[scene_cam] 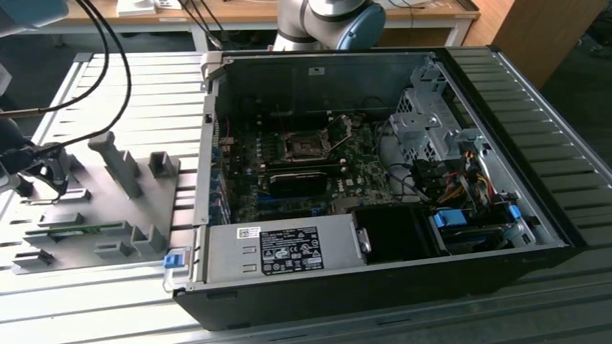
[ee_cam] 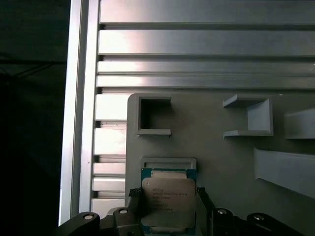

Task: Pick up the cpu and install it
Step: 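Pick up the cpu and move it towards the insertion slot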

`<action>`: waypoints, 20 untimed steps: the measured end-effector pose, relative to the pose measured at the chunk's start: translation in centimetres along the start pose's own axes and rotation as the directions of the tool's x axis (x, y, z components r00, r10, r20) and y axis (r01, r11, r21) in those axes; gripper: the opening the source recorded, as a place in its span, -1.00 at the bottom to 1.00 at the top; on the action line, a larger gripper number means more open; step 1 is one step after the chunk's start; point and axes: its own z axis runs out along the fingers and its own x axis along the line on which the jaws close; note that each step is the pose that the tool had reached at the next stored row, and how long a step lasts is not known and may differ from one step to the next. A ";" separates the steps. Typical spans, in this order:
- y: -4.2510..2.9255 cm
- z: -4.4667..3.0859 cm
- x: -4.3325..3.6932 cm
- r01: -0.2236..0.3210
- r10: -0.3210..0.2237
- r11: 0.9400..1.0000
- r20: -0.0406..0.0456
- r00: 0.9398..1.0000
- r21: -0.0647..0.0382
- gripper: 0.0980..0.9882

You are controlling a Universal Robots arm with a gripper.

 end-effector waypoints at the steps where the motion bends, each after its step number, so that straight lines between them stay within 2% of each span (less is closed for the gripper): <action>1: 0.01 -0.09 0.00 0.000 0.000 1.000 0.000 1.000 0.000 -0.03; 20: 0.17 -1.63 0.03 0.000 0.000 1.000 0.000 1.000 -0.002 -0.03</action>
